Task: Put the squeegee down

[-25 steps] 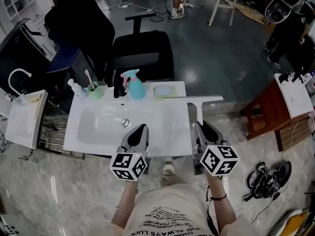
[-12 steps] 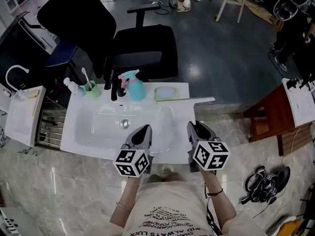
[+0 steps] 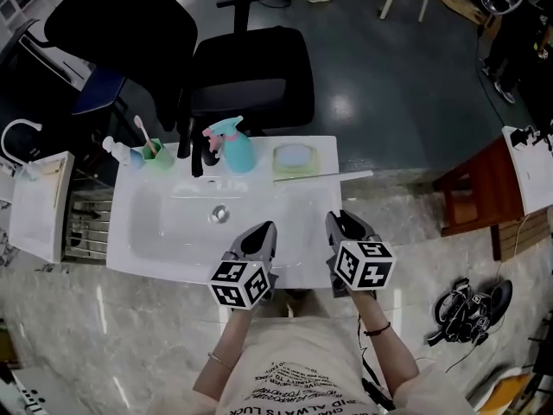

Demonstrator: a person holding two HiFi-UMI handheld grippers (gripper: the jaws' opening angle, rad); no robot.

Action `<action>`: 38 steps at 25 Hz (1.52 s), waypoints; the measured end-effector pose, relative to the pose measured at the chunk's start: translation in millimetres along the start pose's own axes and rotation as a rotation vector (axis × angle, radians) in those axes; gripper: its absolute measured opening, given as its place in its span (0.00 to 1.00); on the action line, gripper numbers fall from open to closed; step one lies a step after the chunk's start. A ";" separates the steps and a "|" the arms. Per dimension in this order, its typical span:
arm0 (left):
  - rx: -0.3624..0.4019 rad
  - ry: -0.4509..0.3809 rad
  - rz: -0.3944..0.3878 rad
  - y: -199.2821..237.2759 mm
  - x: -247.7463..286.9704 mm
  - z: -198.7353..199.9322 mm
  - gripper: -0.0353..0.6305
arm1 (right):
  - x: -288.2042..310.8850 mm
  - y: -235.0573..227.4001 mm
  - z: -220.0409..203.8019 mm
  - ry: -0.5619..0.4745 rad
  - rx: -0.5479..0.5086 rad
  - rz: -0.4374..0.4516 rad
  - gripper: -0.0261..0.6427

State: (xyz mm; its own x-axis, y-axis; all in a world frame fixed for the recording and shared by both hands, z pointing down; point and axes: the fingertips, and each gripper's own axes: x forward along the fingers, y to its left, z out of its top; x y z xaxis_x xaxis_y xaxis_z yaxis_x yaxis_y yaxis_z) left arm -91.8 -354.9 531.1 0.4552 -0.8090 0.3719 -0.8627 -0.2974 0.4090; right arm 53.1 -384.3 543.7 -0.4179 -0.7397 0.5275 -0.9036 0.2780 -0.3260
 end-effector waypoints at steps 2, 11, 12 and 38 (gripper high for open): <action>-0.009 0.021 -0.013 2.4 4.1 -3.4 0.09 | 5.9 -1.8 -4.6 0.014 -0.001 -0.015 0.18; -0.043 0.085 -0.066 6.5 13.8 -14.9 0.09 | 21.1 -3.2 -19.4 0.063 -0.007 -0.061 0.18; -0.045 0.088 -0.070 6.6 14.5 -15.4 0.09 | 22.2 -3.2 -20.9 0.067 -0.006 -0.064 0.18; -0.037 0.087 -0.100 8.2 16.9 -8.1 0.09 | 29.1 0.5 -31.1 0.102 -0.126 -0.138 0.19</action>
State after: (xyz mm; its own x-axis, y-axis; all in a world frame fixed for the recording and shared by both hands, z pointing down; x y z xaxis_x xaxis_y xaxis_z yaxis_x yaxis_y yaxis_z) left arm -89.3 -367.0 547.5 0.5573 -0.7287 0.3980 -0.8042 -0.3542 0.4774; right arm 37.5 -386.7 583.2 -0.2905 -0.7119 0.6394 -0.9550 0.2570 -0.1478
